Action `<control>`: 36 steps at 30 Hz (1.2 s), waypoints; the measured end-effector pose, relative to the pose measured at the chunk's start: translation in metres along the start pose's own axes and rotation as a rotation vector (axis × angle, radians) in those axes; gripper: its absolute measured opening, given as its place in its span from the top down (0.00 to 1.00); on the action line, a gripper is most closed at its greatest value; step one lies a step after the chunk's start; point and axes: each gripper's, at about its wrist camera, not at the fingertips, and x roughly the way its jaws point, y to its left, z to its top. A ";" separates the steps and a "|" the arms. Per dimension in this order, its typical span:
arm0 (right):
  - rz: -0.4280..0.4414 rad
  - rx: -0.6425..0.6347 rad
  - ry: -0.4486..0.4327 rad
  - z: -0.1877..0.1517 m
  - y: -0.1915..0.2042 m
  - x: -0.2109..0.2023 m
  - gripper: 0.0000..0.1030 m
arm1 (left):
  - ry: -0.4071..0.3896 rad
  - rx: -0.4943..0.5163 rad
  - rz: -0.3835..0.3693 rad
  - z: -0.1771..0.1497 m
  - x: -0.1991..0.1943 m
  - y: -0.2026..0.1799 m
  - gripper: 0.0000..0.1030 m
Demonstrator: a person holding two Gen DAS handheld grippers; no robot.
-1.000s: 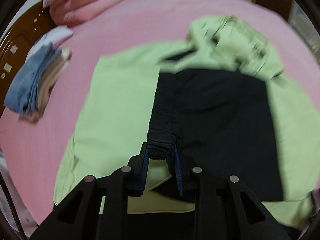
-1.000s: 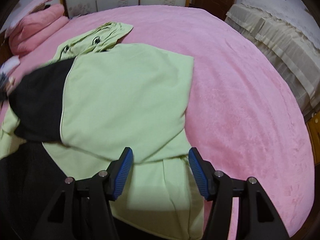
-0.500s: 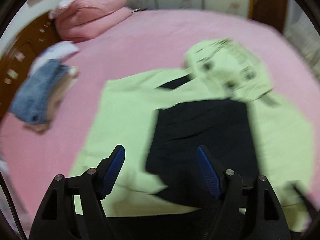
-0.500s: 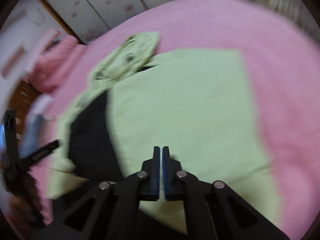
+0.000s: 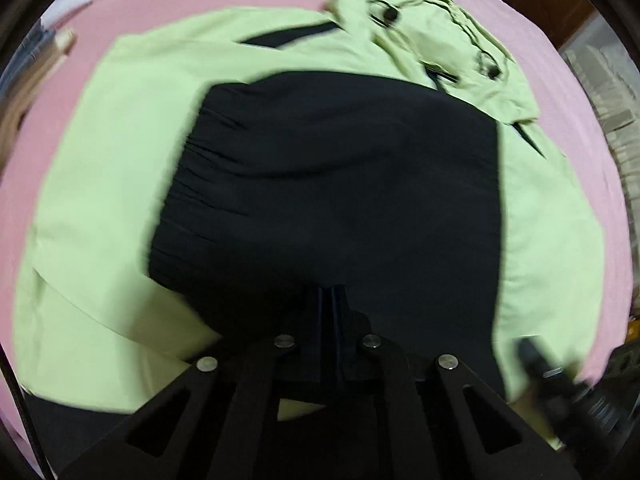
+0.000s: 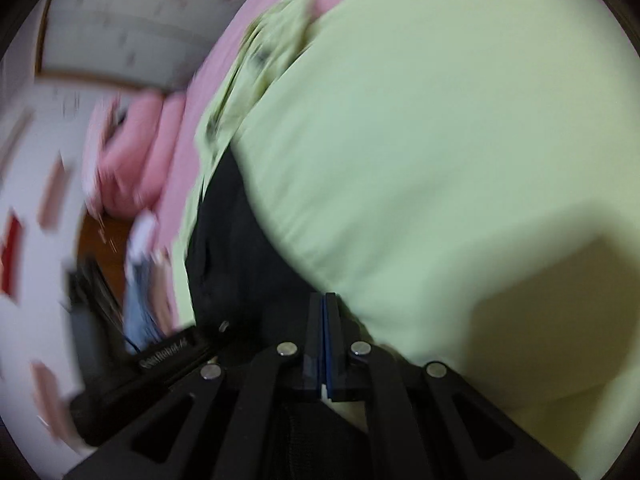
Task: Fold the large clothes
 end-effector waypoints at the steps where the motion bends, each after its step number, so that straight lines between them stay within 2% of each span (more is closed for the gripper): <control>1: -0.021 0.017 -0.032 0.005 -0.012 -0.013 1.00 | 0.000 -0.002 -0.004 0.001 -0.001 0.008 0.97; 2: -0.083 0.025 -0.081 0.011 -0.023 -0.027 1.00 | -0.004 0.000 0.014 0.002 -0.002 0.015 0.97; 4: -0.217 0.029 -0.177 0.023 -0.040 -0.058 1.00 | -0.032 0.044 0.133 0.006 -0.006 0.024 0.98; 6: -0.318 0.005 -0.243 0.031 -0.043 -0.079 1.00 | -0.032 0.062 0.110 0.009 -0.008 0.028 0.98; 9: -0.425 -0.067 -0.297 0.034 -0.020 -0.083 0.99 | -0.032 0.072 0.075 0.010 -0.013 0.025 0.98; 11: -0.363 -0.181 -0.310 0.032 0.014 -0.068 0.98 | -0.056 0.081 0.019 0.012 -0.024 0.017 0.97; 13: -0.263 -0.244 -0.265 0.028 0.041 -0.042 0.98 | -0.090 0.067 -0.103 0.015 -0.038 0.003 0.95; 14: -0.168 -0.240 -0.210 0.027 0.053 -0.018 0.98 | -0.094 0.057 -0.161 0.017 -0.040 -0.005 0.95; 15: -0.097 -0.215 -0.171 0.031 0.057 -0.004 0.98 | -0.080 0.030 -0.250 0.023 -0.039 -0.013 0.95; 16: 0.025 -0.155 -0.104 0.030 0.064 0.028 0.98 | -0.064 0.000 -0.303 0.028 -0.035 -0.019 0.95; 18: 0.113 -0.099 -0.017 0.031 0.075 0.071 0.98 | -0.057 -0.053 -0.370 0.042 -0.025 -0.026 0.95; 20: 0.097 -0.102 -0.003 0.042 0.080 0.091 0.98 | -0.074 -0.056 -0.350 0.060 -0.012 -0.046 0.95; 22: 0.092 -0.108 -0.024 0.063 0.083 0.096 1.00 | -0.077 -0.058 -0.286 0.074 0.002 -0.051 0.95; 23: 0.077 -0.113 -0.037 0.073 0.081 0.092 1.00 | -0.075 -0.069 -0.253 0.080 0.009 -0.048 0.97; 25: -0.010 -0.138 -0.085 0.094 0.068 0.072 1.00 | -0.102 -0.097 -0.183 0.089 0.015 -0.032 0.97; 27: -0.164 -0.137 -0.183 0.118 0.041 0.045 1.00 | -0.142 -0.086 -0.066 0.096 0.018 -0.013 0.97; 29: -0.191 -0.091 -0.270 0.137 0.008 0.010 1.00 | -0.166 -0.087 0.031 0.100 0.018 0.009 0.98; 30: -0.260 -0.091 -0.327 0.143 -0.001 -0.006 1.00 | -0.167 -0.091 0.024 0.101 0.018 0.020 0.99; 31: -0.402 -0.145 -0.408 0.146 -0.004 -0.023 1.00 | -0.158 -0.101 -0.020 0.103 0.019 0.030 0.99; 33: -0.538 -0.175 -0.462 0.149 0.000 -0.036 1.00 | -0.147 -0.124 -0.064 0.105 0.016 0.037 0.99; 34: -0.561 -0.166 -0.484 0.147 0.002 -0.040 1.00 | -0.154 -0.121 -0.057 0.105 0.014 0.038 0.99; 36: -0.513 -0.174 -0.509 0.138 0.012 -0.042 0.96 | -0.173 -0.113 -0.038 0.099 0.002 0.032 0.99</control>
